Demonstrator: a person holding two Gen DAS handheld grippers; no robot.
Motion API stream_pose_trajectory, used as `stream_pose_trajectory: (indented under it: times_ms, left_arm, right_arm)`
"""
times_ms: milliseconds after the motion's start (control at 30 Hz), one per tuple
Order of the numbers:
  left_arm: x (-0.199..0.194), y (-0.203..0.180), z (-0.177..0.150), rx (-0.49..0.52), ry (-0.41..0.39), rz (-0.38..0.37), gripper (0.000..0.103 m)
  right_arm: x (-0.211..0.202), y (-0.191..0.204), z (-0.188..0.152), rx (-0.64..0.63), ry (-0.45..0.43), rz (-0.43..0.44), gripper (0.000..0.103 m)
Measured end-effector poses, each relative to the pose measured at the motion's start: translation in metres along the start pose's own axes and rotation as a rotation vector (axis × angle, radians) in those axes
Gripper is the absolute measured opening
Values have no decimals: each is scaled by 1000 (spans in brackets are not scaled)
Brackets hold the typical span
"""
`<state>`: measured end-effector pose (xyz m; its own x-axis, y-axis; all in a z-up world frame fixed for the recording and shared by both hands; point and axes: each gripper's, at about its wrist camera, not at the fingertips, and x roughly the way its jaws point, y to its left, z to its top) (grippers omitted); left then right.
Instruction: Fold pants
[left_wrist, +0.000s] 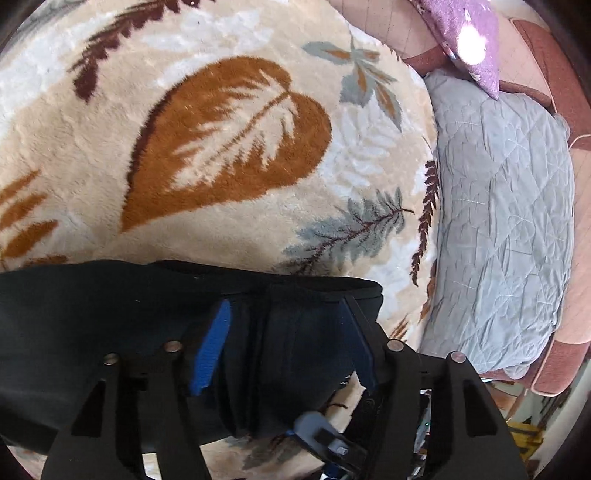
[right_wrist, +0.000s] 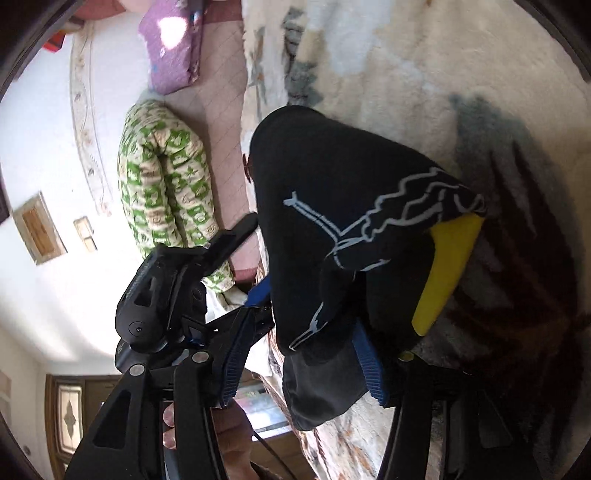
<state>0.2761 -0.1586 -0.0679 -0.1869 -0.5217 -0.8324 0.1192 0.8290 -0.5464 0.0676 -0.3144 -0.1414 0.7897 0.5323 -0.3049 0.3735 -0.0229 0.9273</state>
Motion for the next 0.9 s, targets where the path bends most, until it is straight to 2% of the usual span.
stream_pose_trajectory:
  times_ms: [67,100,133,233,333,400,500,567,633,733,800,900]
  left_arm:
    - [-2,-3,-3,21,-10,2,54]
    - [-3,-5,-5,48,-4,-15,27]
    - [-2,-6,-7,59,12,-10,16]
    - [-8,-5,-18,80,-18,69,16]
    - [-25,-7,-26,126,-119,197,16]
    - [-27,-6,-29,148,-177,313,16]
    - [-12,-4,-31,186,-173,415,16]
    - [-1,-4,-32,211,-193,449,16]
    - [-3,-5,-33,196,-207,433,16]
    - [-18,2,-33,171,-198,317,16]
    - [-29,8,-34,153,-188,261,16]
    - [-46,16,-41,124,-192,186,16]
  right_arm:
    - [-2,-5,-1,13,-5,-4,35]
    - [0,-7,-2,21,-1,-6,23]
    - [2,-10,-2,29,5,-9,17]
    - [8,-5,-10,0,35,-1,14]
    - [22,9,-21,-60,79,13,14]
    - [31,7,-25,-55,96,-3,14]
    - [40,-4,-24,-24,84,-42,14]
    - [42,-13,-21,6,74,-40,10]
    - [42,-13,-21,9,75,-30,13]
    - [35,-3,-25,-6,116,-55,25]
    - [19,9,-29,-75,123,-60,27]
    - [-11,36,-26,-213,53,-63,27]
